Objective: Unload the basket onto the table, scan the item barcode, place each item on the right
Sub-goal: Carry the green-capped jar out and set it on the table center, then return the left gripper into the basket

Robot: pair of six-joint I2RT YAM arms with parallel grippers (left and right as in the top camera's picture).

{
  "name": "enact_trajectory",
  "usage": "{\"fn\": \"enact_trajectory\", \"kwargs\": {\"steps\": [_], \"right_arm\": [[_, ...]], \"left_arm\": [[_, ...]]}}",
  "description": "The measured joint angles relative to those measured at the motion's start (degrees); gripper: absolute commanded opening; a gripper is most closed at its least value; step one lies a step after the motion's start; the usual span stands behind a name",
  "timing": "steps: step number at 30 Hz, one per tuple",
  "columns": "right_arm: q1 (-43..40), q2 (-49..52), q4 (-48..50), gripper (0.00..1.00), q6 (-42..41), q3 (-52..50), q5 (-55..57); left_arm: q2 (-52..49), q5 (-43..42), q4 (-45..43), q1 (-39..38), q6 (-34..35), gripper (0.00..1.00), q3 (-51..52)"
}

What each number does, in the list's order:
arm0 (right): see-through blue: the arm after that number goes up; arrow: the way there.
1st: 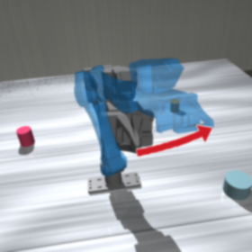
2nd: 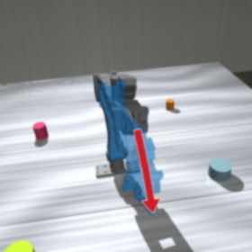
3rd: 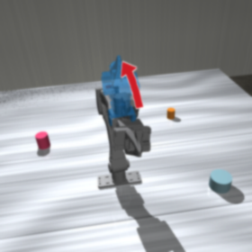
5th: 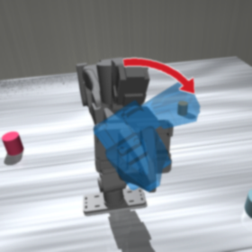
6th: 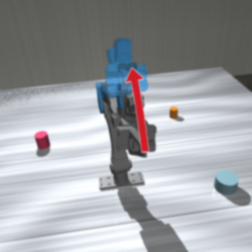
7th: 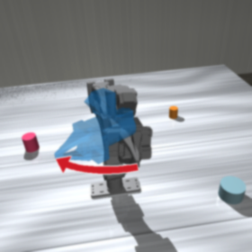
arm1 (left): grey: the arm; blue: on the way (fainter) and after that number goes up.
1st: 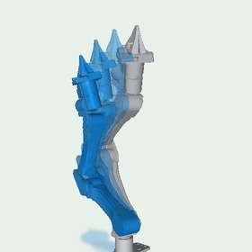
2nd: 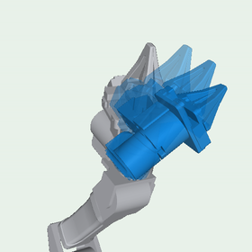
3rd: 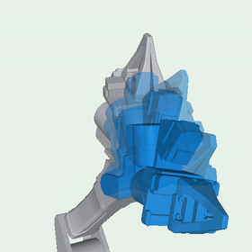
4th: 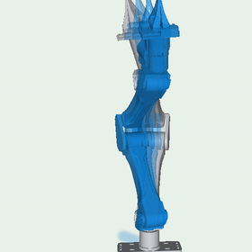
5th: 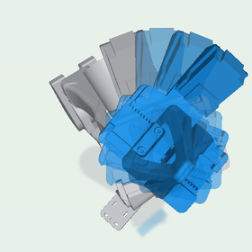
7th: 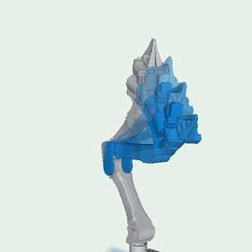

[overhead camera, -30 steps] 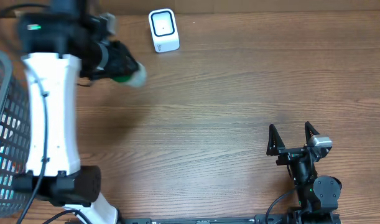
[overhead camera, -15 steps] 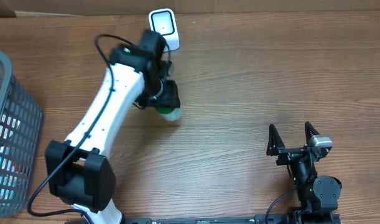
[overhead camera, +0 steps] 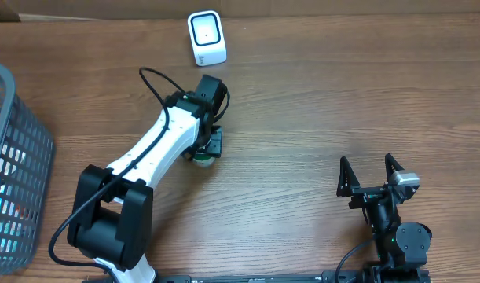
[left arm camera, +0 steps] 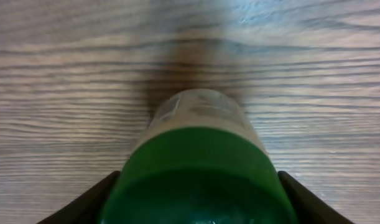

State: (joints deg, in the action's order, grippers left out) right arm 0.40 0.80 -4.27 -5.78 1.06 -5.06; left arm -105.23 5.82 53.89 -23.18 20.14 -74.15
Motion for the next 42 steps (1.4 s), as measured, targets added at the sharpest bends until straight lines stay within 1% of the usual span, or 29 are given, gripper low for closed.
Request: {"fn": "enact_trajectory", "kwargs": {"steps": [3,6,8,10,11,15,18,20,24,31,36,39,42], "right_arm": [[0.02,0.0,-0.02,1.0,0.02,0.0,0.04],[0.02,0.0,0.0,1.0,0.0,0.0,0.0],[0.02,0.0,0.02,1.0,0.0,0.0,0.02],[0.02,0.0,0.0,1.0,0.0,0.0,0.0],[0.0,0.0,-0.02,1.0,0.02,0.0,0.02],[0.02,0.0,0.02,1.0,0.0,0.0,0.0],[0.02,0.0,0.02,1.0,0.0,0.0,0.02],[0.02,0.0,0.04,1.0,0.02,0.0,0.02],[0.02,0.0,0.0,1.0,0.02,0.0,0.02],[0.0,-0.04,0.02,1.0,0.0,0.0,0.02],[0.0,-0.07,0.02,1.0,0.0,0.0,0.02],[0.02,-0.07,0.02,1.0,0.0,0.0,0.0],[0.02,-0.07,0.02,1.0,0.0,0.0,0.02]], "left_arm": [[0.0,-0.48,-1.88,0.0,0.9,0.64,2.21],[0.0,-1.11,-2.1,0.0,1.31,0.7,2.97],[0.0,-1.4,-2.47,0.0,1.66,0.8,2.97],[0.0,-1.68,-2.62,0.0,2.12,0.95,2.97],[0.0,-1.73,-2.69,0.0,2.29,1.0,2.97],[0.0,-2.14,-1.75,0.04,2.45,1.0,2.67],[0.0,-2.12,3.06,0.66,2.43,1.0,-0.52],[0.0,-1.97,7.69,1.66,2.43,1.0,-5.4],[0.0,-0.98,16.37,4.48,2.4,1.0,-18.49],[0.0,-0.09,31.39,11.28,2.23,1.0,-48.22],[0.09,0.26,39.52,17.97,2.21,1.0,-65.16],[0.46,0.5,42.36,23.91,2.21,1.0,-71.73],[1.99,0.66,42.42,31.58,2.23,1.0,-73.48]]}}
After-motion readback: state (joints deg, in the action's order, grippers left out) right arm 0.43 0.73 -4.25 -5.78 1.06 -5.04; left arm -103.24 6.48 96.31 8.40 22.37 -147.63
